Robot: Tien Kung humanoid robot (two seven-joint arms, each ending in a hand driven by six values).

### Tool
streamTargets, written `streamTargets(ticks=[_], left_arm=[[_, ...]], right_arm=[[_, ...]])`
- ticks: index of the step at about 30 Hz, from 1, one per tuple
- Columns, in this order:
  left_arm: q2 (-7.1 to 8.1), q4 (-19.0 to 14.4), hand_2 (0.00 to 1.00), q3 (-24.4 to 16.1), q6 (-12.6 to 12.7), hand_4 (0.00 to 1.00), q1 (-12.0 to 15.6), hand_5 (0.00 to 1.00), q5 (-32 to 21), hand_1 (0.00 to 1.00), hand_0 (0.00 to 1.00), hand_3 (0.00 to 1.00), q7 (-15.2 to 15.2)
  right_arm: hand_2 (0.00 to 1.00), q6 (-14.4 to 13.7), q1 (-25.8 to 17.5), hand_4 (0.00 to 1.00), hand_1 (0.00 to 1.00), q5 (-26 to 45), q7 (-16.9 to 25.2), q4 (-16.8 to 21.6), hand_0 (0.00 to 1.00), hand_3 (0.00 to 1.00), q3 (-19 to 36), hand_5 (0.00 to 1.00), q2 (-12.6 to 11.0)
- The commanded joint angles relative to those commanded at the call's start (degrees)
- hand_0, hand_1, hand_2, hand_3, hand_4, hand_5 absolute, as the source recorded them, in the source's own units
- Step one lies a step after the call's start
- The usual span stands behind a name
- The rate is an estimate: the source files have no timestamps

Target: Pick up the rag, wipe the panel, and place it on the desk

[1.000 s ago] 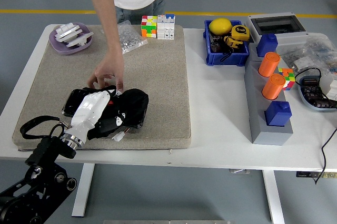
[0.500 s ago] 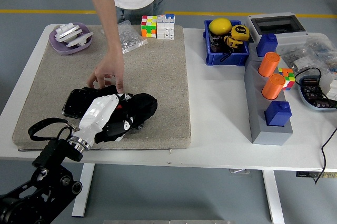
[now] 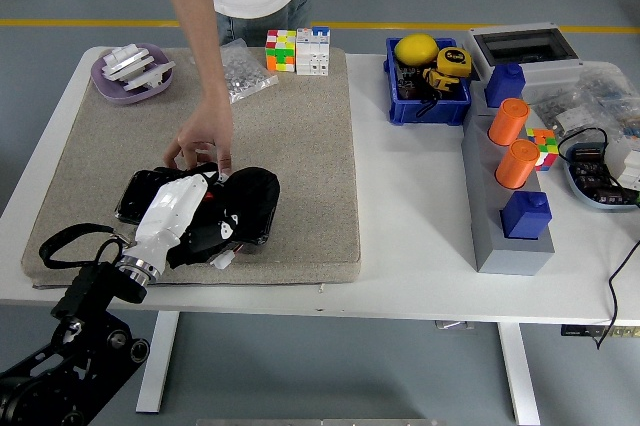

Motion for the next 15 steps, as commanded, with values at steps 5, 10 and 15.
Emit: streamTargets(ticks=[5, 10, 15], left_arm=[[0.45, 1.89, 0.512, -4.56, -0.13, 0.095, 0.52, 0.002, 0.48, 0.201, 0.255, 0.458, -0.17], [0.89, 3.22, 0.512, -8.94, -0.06, 0.095, 1.23, 0.002, 0.72, 0.201, 0.255, 0.458, -0.38], [2.46, 4.72, 0.509, -10.87, 0.04, 0.100, 1.25, 0.002, 0.99, 0.211, 0.255, 0.457, -0.59]], right_arm=[[0.657, -0.07, -0.06, 0.938, 0.572, -0.40, -0.03, 0.00, 0.519, 0.556, 0.34, 0.390, -0.12], [0.657, -0.05, -0.22, 0.938, 0.572, -0.40, -0.01, 0.00, 0.519, 0.556, 0.35, 0.390, -0.09], [0.657, 0.29, -0.39, 0.940, 0.572, -1.43, 0.09, 0.00, 0.518, 0.556, 0.87, 0.391, -0.23]])
